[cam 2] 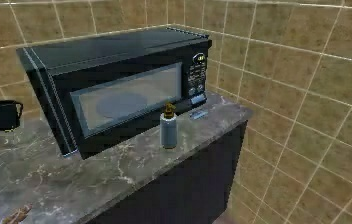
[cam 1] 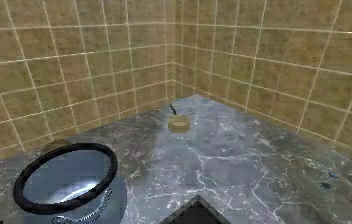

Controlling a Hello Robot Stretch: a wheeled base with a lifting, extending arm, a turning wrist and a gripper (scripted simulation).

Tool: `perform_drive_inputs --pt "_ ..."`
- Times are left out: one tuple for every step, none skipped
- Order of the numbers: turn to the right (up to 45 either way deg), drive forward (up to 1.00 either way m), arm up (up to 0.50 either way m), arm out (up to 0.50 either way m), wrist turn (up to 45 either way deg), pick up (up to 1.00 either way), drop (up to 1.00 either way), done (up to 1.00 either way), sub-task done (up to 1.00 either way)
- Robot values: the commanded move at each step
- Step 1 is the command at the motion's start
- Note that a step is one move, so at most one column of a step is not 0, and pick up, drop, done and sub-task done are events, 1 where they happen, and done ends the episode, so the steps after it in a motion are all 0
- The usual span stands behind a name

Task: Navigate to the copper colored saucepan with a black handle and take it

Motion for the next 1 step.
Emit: perform_drive_inputs --pt "-45.0 0.0 0.0 0.0 0.0 0.0 0.0 0.0 0.0"
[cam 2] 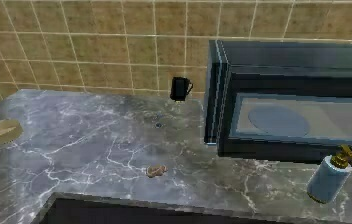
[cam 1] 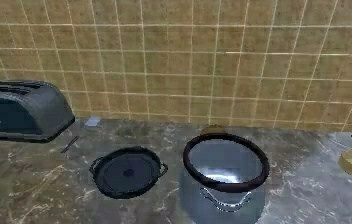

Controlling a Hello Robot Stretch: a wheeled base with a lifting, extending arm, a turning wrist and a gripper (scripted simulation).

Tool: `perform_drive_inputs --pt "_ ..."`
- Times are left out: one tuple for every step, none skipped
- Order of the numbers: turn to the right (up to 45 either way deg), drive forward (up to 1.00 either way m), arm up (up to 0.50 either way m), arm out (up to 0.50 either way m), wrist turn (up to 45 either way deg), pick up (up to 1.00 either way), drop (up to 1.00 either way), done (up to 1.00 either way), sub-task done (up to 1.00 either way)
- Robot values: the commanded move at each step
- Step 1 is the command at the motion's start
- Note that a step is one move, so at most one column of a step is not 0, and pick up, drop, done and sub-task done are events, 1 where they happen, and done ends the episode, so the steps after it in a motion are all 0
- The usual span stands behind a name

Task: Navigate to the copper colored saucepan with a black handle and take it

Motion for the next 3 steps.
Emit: perform_drive_inputs --pt "-39.0 0.0 0.0 0.0 0.0 0.0 0.0 0.0 0.0" --pt "45.0 0.0 0.0 0.0 0.0 0.0 0.0 0.0 0.0" --pt "45.0 0.0 0.0 0.0 0.0 0.0 0.0 0.0 0.0"
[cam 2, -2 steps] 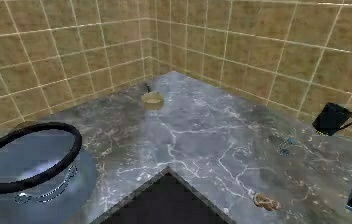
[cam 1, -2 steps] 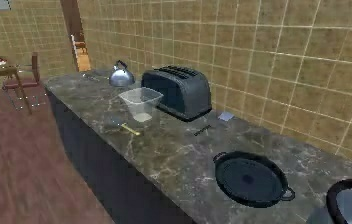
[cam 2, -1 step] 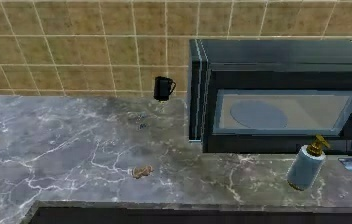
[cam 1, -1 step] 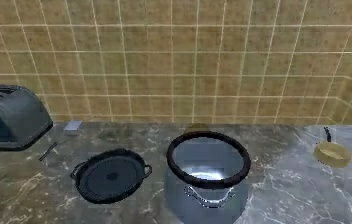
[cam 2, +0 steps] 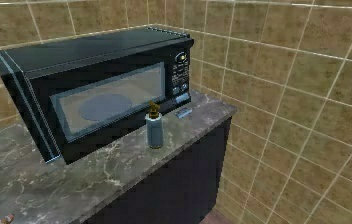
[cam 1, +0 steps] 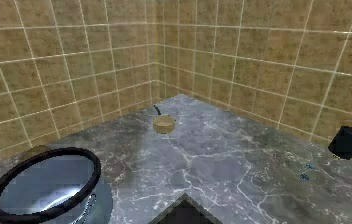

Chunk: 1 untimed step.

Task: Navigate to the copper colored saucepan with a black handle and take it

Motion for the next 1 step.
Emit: perform_drive_inputs --pt "0.0 0.05 0.0 0.0 0.0 0.0 0.0 0.0 0.0"
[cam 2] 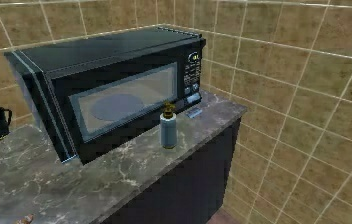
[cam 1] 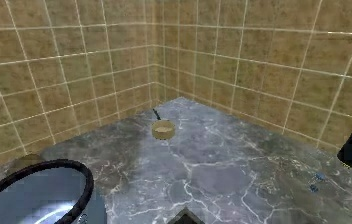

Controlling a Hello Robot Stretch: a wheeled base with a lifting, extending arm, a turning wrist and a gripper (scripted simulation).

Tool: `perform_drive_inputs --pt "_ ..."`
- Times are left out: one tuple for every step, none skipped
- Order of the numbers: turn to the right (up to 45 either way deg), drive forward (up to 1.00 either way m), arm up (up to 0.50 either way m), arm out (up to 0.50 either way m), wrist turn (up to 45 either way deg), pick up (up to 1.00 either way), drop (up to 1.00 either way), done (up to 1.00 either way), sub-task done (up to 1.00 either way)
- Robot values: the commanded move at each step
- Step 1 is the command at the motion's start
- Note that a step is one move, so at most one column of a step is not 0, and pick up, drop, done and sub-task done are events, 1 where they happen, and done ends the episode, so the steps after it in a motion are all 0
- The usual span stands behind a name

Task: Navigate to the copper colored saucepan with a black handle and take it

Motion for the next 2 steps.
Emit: perform_drive_inputs --pt "-45.0 0.0 0.0 0.0 0.0 0.0 0.0 0.0 0.0" --pt "-45.0 0.0 0.0 0.0 0.0 0.0 0.0 0.0 0.0"
